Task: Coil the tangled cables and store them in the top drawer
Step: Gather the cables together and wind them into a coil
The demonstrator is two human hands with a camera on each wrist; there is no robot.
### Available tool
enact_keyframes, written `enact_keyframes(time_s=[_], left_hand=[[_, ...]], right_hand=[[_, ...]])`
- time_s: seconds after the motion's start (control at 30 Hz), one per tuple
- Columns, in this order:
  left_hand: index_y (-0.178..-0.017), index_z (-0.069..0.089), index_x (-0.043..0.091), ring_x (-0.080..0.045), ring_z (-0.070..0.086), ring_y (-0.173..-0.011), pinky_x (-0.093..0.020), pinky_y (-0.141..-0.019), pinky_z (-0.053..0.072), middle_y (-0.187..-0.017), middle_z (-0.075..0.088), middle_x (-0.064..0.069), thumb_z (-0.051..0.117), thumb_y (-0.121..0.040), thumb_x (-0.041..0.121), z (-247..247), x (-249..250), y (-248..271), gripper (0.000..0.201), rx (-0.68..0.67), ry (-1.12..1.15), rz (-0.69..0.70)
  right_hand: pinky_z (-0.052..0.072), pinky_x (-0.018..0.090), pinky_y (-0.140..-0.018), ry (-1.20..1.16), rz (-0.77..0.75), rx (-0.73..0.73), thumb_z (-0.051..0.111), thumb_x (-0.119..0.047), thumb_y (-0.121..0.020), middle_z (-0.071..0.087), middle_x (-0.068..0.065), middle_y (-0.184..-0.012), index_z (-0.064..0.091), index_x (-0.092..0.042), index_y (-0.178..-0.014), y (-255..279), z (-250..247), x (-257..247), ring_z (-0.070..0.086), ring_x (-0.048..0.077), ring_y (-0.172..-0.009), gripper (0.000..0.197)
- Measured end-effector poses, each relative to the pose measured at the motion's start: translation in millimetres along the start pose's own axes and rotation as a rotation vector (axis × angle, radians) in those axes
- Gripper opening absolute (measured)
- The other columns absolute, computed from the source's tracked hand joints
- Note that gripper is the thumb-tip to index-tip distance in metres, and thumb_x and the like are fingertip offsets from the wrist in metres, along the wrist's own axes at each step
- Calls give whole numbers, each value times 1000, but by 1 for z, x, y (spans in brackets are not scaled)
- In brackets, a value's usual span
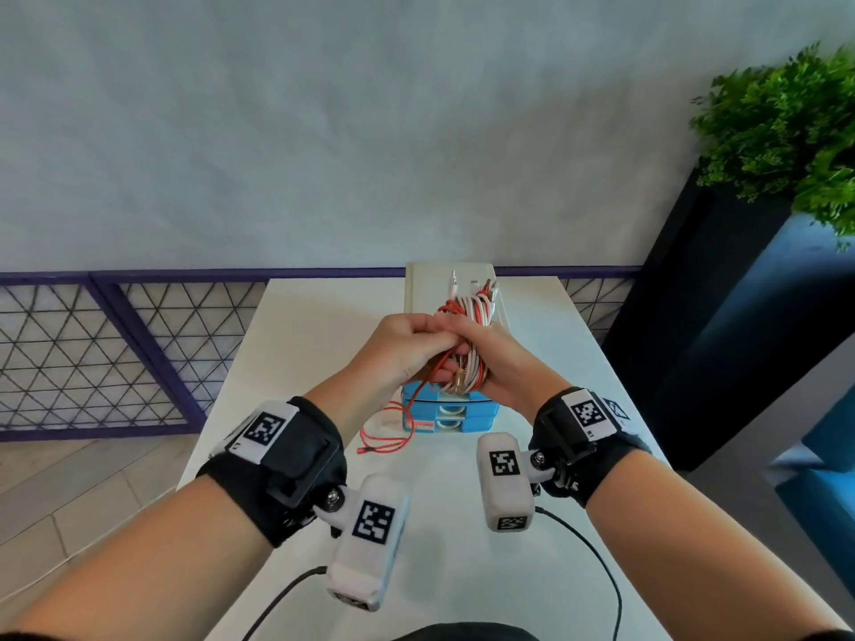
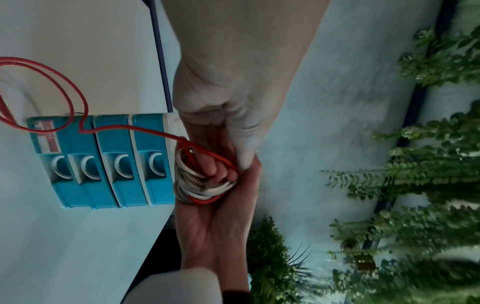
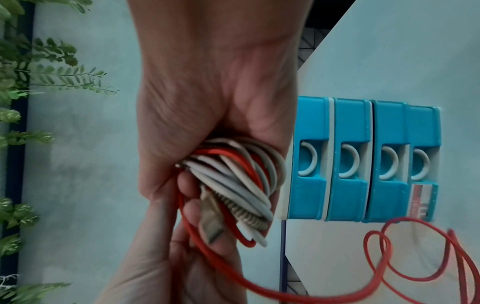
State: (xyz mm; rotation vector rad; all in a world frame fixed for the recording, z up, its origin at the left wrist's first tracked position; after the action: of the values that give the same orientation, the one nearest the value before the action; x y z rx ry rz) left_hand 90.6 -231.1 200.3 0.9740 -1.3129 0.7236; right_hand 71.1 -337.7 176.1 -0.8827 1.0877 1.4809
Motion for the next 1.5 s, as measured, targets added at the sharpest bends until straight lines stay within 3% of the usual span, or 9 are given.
enact_keyframes(time_s=[0.23, 0.43, 0.6, 0.77, 0.87, 1.0, 1.1, 1.27, 1.5], left_hand=[[-70, 58, 10, -11, 46, -36, -19, -37, 39, -53, 59, 1, 59, -88, 40, -4, 1, 3, 35, 59, -300, 65], [-78, 54, 17, -12, 30, -50, -25, -57, 32, -55, 35, 5, 36, -101, 31, -8, -31, 12, 32, -472, 43, -196], [-108, 64, 18, -10, 40, -61, -23, -68, 36, -68, 44, 4, 47, -92, 28, -23, -56, 22, 25, -772, -77, -324], [-99, 75, 20, -7, 50, -71, -19, -66, 39, -78, 66, 3, 68, -85, 17, -31, -34, -4, 16, -392, -665, -32], [-88, 73, 8, -4, 55, -65, -21, -66, 46, -72, 65, 1, 76, -76, 7, -33, -15, -15, 12, -191, -596, 131], [-75, 54, 21, -21, 64, -76, -42, -79, 54, -81, 67, -6, 80, -70, 6, -36, -8, -20, 31, -64, -528, 210], [-80, 48, 23, -20, 60, -71, -38, -66, 50, -80, 64, -1, 81, -70, 19, -36, -7, -21, 34, 52, -610, 255], [-76, 53, 15, -18, 52, -59, -31, -62, 44, -67, 57, -3, 50, -92, 44, -41, -19, -23, 33, -46, -658, 57], [-87, 60, 14, -10, 51, -58, -24, -64, 52, -67, 56, 5, 40, -100, 18, -44, -37, -10, 25, -201, 98, -231]], right_hand=[[50, 39, -57, 43, -61, 165, 65, -21, -83, 56, 16, -62, 57, -4, -88, -8, -8, -5, 58, 29, -48, 19], [59, 40, -64, -110, -123, 297, 58, -13, -93, 58, 10, -67, 54, -5, -92, -15, -30, -24, 66, 20, -57, 10], [59, 42, -67, -46, -67, 222, 65, -12, -89, 63, 10, -67, 58, -6, -89, -13, -34, -32, 66, 23, -63, 9], [57, 49, -83, 129, 45, 88, 63, -10, -89, 66, 11, -72, 60, -3, -91, -9, -21, -28, 66, 27, -76, 8], [52, 50, -92, 231, 87, 17, 61, -10, -91, 70, 13, -85, 61, -2, -93, -5, -17, -24, 66, 29, -94, 8], [56, 41, -84, 265, 196, -97, 58, -10, -92, 70, 17, -106, 61, 0, -106, 1, -8, -14, 70, 25, -95, 17], [59, 40, -80, 281, 246, -158, 56, -11, -93, 70, 21, -103, 58, 0, -106, 3, -1, -8, 71, 30, -93, 17], [56, 46, -82, 282, 155, -14, 59, -13, -91, 67, 15, -81, 61, -2, -90, -4, -15, -10, 70, 25, -73, 12], [51, 59, -90, 324, 102, 174, 64, -21, -89, 65, 13, -71, 58, -7, -84, -6, -36, 6, 64, 39, -86, 16]])
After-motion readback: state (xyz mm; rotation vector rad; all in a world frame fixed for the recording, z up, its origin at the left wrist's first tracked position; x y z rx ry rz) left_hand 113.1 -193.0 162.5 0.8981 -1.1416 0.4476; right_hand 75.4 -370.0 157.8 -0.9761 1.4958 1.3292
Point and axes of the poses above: each hand's wrist, its own y-axis away from the middle knuckle, its own z-axis out of the palm, x = y × z, the point moved 5 cm from there along -y, towards the middle knuckle
